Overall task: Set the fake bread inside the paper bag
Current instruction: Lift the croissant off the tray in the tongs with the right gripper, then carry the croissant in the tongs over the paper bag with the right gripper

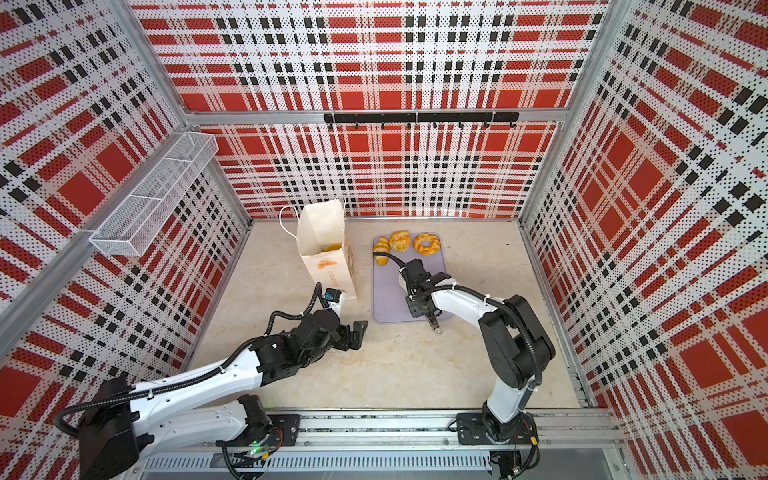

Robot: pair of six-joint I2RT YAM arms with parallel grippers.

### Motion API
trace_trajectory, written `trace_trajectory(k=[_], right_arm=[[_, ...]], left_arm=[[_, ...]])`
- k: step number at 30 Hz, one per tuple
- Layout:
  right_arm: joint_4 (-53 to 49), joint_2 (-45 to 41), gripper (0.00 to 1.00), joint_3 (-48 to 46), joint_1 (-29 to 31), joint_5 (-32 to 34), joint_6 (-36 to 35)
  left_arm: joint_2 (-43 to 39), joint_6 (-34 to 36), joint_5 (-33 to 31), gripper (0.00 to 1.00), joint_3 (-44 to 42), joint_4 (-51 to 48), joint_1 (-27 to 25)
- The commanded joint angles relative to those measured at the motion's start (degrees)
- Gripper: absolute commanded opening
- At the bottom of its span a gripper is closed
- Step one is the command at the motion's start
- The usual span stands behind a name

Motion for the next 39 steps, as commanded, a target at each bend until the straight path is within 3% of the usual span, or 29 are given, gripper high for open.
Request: trace_trajectory(k=[1, 19, 39], right_arm=[[3.3, -3.8, 0.43, -0.8, 0.2, -0.9, -0.7], [3.6, -11.3, 0.44, 0.0, 2.9, -4.3, -1.5], [1.8, -13.5, 0.45, 6.3, 6.9, -6.6, -3.3]], left_arm=[[-1.3, 0.4, -1.8, 0.99, 1.6, -0.5, -0.5], [-5.3, 2.1, -3.9, 0.99, 2.6, -3.8, -0.5], [-10.2, 5.1, -6.4, 0.99, 4.6, -7.9, -0.1]])
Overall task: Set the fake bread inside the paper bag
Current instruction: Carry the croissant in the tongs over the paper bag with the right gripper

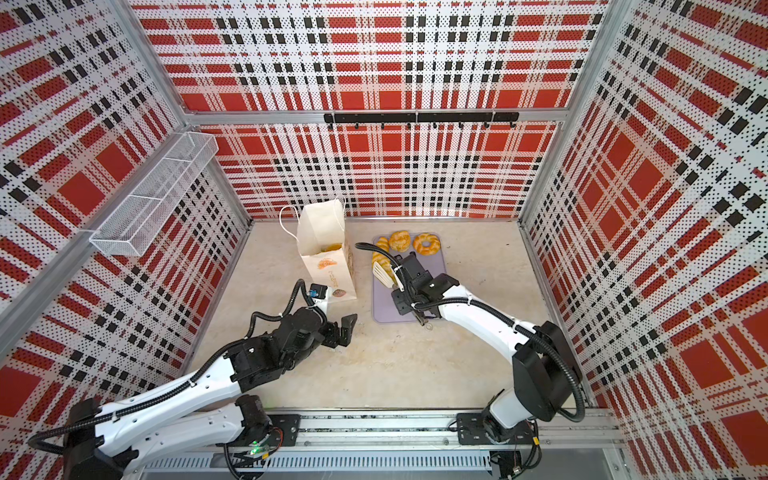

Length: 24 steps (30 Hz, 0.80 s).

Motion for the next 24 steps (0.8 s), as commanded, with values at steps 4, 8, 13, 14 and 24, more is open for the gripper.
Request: trace_trajectory(k=[4, 8, 13, 14, 24], right_arm=[[1.8, -2.8, 0.45, 4.0, 0.5, -0.9, -1.4], [1.4, -3.3, 0.46, 5.5, 0.5, -1.2, -1.8], [0.9, -3.6, 0.46, 7.4, 0.5, -0.7, -2.4], [0.9, -3.6, 0.46, 7.8, 0.5, -0.8, -2.6], [-0.5, -3.3, 0.46, 12.3, 0.5, -0.7, -4.3]], left_arm=[[-1.6, 1.5, -2.0, 0.99, 2.8, -1.3, 0.7], [-1.9, 2.3, -1.9, 0.99, 3.6, -1.6, 1.2], [-2.5, 3.3, -1.9, 1.0, 4.8, -2.1, 2.0], [-2.7, 3.6, -1.8, 0.99, 5.0, -2.1, 2.1], [-3.2, 5.5, -0.3, 0.99, 7.0, -3.0, 4.5]])
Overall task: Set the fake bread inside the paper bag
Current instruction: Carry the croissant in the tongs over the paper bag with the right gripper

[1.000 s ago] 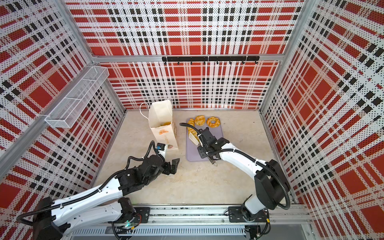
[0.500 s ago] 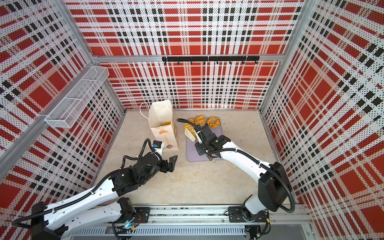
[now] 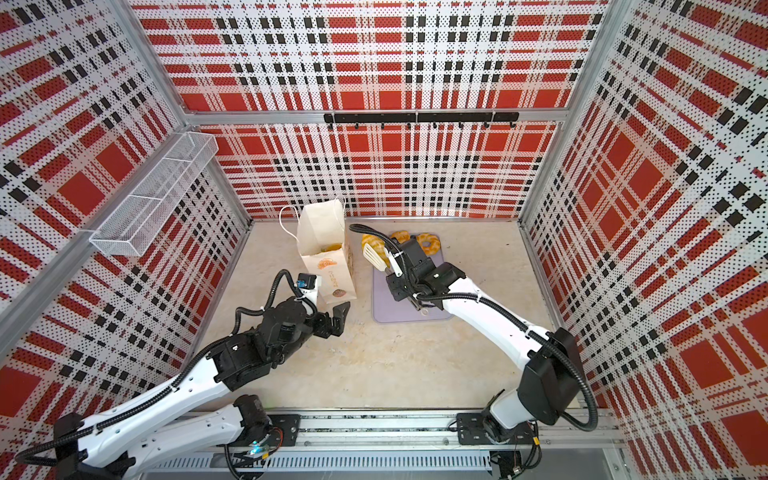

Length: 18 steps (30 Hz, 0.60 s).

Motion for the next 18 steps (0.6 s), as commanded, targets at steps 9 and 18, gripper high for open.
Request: trace_trajectory(k=[9, 18], right_arm=[[0.0, -0.4, 0.46, 8.9, 0.2, 0.7, -4.0], [-1.2, 2.0, 0.47, 16.0, 0.2, 0.4, -5.8]], left_arm=[[-1.0, 2.8, 1.7, 0.99, 3.3, -0.5, 3.4], [-2.4, 3.5, 4.2, 0.99, 4.4, -1.1, 7.5]])
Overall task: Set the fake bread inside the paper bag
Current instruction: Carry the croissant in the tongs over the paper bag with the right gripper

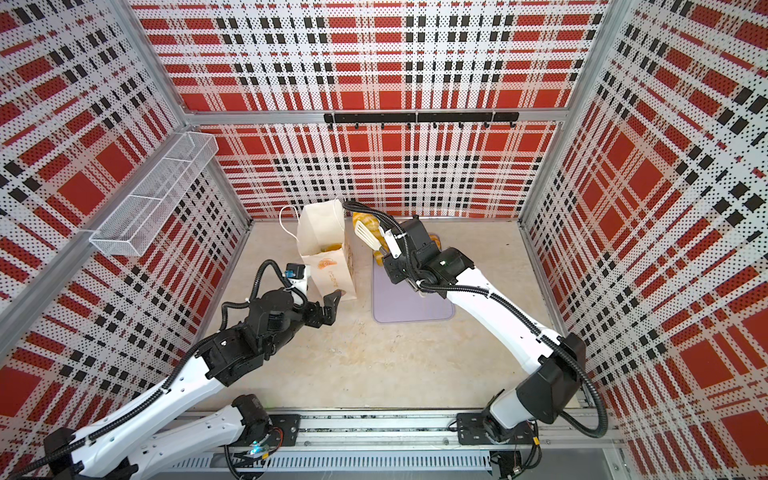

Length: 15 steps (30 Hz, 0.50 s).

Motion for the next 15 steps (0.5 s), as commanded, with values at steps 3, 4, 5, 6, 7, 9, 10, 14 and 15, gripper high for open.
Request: trace_trajectory(k=[3, 4, 5, 6, 7, 9, 10, 14, 15], right_arm=[[2.4, 1.7, 0.47, 5.0, 0.2, -0.6, -1.9], [2.4, 2.1, 0.47, 5.5, 0.2, -0.8, -1.9], [2.6, 2.4, 0.47, 6.0, 0.2, -1.0, -1.9], [2.8, 2.7, 0.47, 6.5, 0.2, -1.2, -1.9], [3.0, 3.1, 0.47, 7.0, 0.2, -1.8, -1.9], [3.3, 3.9, 0.47, 8.2, 0.2, -2.9, -2.0], [3.3, 4.3, 0.47, 8.9, 0.2, -3.2, -2.0], [3.2, 6.8, 0.46, 12.3, 0.4, -4.6, -2.1], [3.3, 7.3, 0.46, 13.0, 0.5, -4.8, -2.2]], left_arm=[[-1.7, 0.6, 0.9, 0.99, 1.4, -0.8, 1.9], [-1.9, 0.4, 1.0, 0.99, 1.3, -0.9, 2.3], [-2.1, 0.4, 1.0, 0.99, 1.1, -1.2, 2.7], [-2.4, 0.3, 0.8, 0.99, 1.0, -1.3, 3.2], [-2.6, -0.3, 0.8, 0.99, 0.7, -1.5, 3.7], [-3.0, -1.1, 1.0, 0.99, 0.2, -1.6, 4.7], [-3.2, -1.4, 1.0, 0.99, -0.1, -1.8, 5.2], [-4.1, -2.2, 2.0, 1.0, -0.9, -1.9, 7.1], [-4.3, -2.2, 2.3, 1.0, -1.0, -1.9, 7.5]])
